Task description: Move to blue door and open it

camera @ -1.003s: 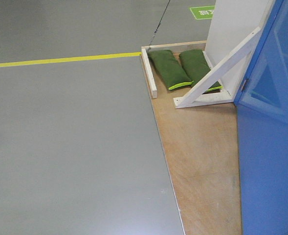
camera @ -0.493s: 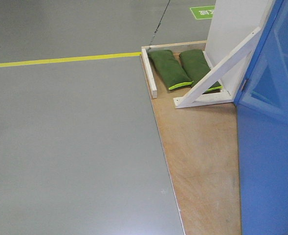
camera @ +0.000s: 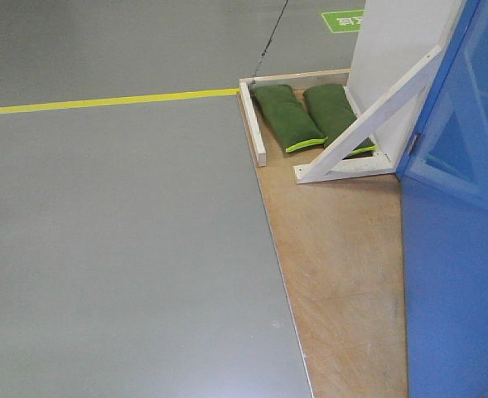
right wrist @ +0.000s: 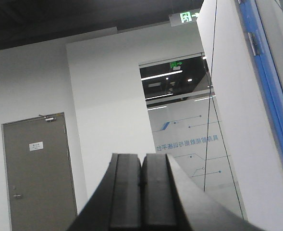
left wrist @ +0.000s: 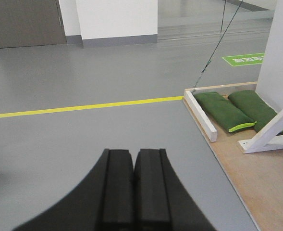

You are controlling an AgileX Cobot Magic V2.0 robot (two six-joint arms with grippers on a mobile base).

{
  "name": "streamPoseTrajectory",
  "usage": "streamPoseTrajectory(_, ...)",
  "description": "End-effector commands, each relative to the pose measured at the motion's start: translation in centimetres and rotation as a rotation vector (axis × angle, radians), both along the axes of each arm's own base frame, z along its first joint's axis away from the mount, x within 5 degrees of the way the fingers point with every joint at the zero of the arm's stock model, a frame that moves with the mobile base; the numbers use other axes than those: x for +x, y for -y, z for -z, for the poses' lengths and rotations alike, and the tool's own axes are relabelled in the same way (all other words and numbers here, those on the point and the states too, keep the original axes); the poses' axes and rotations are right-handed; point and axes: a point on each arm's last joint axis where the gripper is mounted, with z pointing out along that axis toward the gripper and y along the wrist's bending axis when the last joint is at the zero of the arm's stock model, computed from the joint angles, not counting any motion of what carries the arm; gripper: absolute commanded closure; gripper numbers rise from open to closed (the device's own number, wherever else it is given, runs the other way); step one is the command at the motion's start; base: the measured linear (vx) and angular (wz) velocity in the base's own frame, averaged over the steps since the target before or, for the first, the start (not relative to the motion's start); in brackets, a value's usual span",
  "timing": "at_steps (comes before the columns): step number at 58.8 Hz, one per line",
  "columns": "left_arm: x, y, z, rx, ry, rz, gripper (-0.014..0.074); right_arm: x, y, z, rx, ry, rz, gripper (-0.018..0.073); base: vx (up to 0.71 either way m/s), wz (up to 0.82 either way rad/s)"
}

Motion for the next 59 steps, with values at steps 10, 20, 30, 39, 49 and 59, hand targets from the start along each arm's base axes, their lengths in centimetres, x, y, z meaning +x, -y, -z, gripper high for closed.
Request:
streamPoseTrajectory(10, 0.0, 0.1, -1.7, -0.004, 0.123, 0.011, 0.0524, 0.1, 0.0, -1.4, -0.139, 0.098, 0.092, 0.0547, 0.0, 0.0)
streamPoseTrajectory(20, 0.0, 0.1, -1.7, -0.004, 0.123, 0.011, 0.0524, 0.2, 1.1, -1.5, -0.071, 0.09, 0.179, 0.0547, 0.0, 0.0)
streamPoseTrajectory(30, 0.0, 0.1, -1.7, -0.004, 0.123, 0.011, 0.0524, 0.0, 2.3, -1.4, -0.061, 0.084, 0.307, 0.0547, 0.0, 0.0)
streamPoseTrajectory(39, 0.0, 0.1, -1.7, -0.004, 0.123, 0.011, 0.0524, -0.1, 3.2, -1.3, -0.058, 0.058, 0.417, 0.0547, 0.0, 0.0)
streamPoseTrajectory(49, 0.0, 0.1, -1.7, -0.004, 0.123, 0.011, 0.0524, -1.1, 5.4, -1.2, 0.069, 0.077, 0.646, 0.0547, 0.0, 0.0)
streamPoseTrajectory(59, 0.0, 0.1, -1.7, -0.004, 0.123, 0.011, 0.0524, -2.8, 8.0, 0.0, 0.282, 0.027, 0.938, 0.0547, 0.0, 0.0)
